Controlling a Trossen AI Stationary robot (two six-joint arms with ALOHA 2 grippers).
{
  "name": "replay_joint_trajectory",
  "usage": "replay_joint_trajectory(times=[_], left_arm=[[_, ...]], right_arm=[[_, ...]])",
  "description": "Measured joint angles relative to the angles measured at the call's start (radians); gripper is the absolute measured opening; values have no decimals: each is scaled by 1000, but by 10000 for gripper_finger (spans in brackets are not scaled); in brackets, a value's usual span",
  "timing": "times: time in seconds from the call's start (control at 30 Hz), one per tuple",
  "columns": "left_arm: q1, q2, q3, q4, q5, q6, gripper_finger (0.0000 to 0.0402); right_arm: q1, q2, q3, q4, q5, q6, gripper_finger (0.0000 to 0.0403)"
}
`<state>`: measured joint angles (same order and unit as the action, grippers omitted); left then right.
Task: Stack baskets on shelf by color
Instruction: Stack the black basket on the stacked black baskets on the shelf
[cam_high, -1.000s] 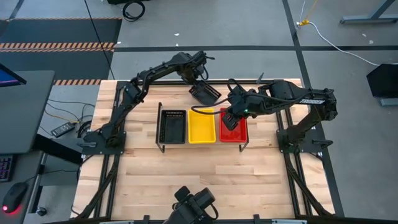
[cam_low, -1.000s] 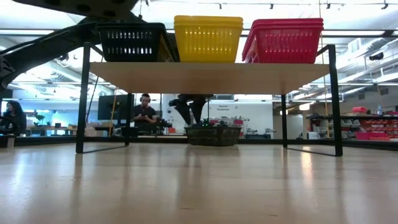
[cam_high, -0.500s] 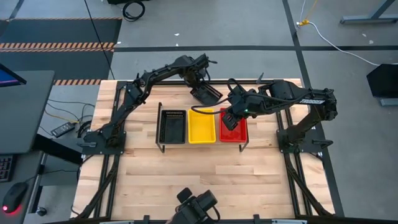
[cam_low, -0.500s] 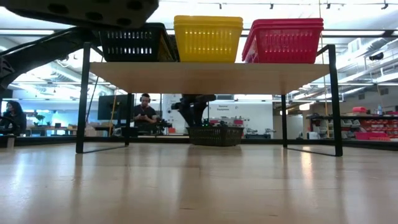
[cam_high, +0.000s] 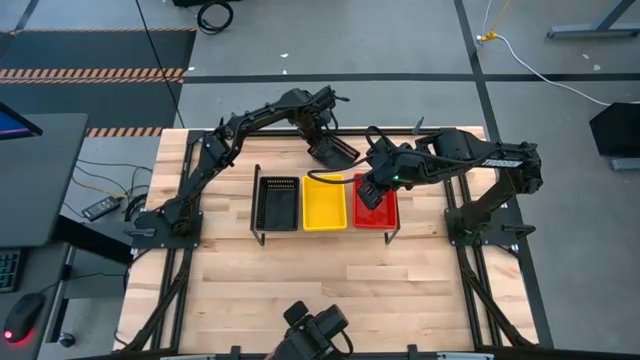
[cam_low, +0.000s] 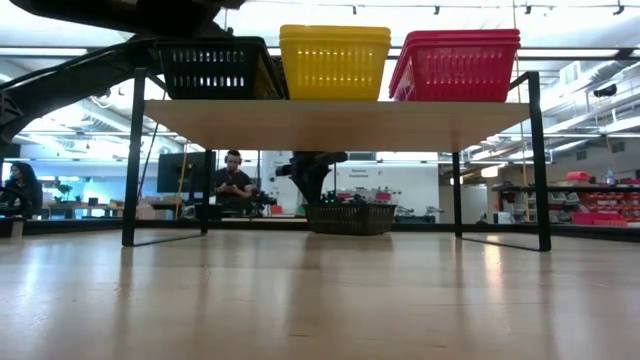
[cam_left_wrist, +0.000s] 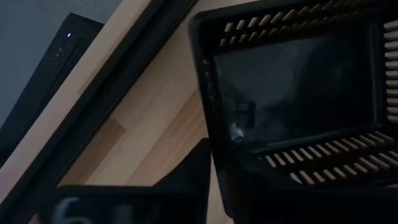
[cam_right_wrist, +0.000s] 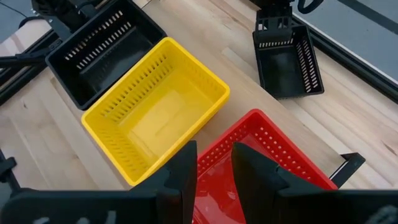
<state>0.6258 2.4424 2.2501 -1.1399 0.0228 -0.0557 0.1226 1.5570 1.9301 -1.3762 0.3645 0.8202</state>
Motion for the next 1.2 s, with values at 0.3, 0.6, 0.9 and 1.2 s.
replay_joint_trajectory(times=[0.3, 0.6, 0.9, 1.2], left_arm=[[0, 0, 0, -29, 0, 16, 9], [1, -1, 103, -57, -16, 22, 6], [5, -25, 98, -74, 38, 18, 39], [-14, -21, 98, -19, 22, 19, 177]], right_arm=[[0, 0, 0, -1, 0, -2, 105], [0, 0, 0, -2, 0, -12, 105], [0, 0, 0, -6, 0, -30, 105], [0, 0, 0, -6, -21, -27, 105]])
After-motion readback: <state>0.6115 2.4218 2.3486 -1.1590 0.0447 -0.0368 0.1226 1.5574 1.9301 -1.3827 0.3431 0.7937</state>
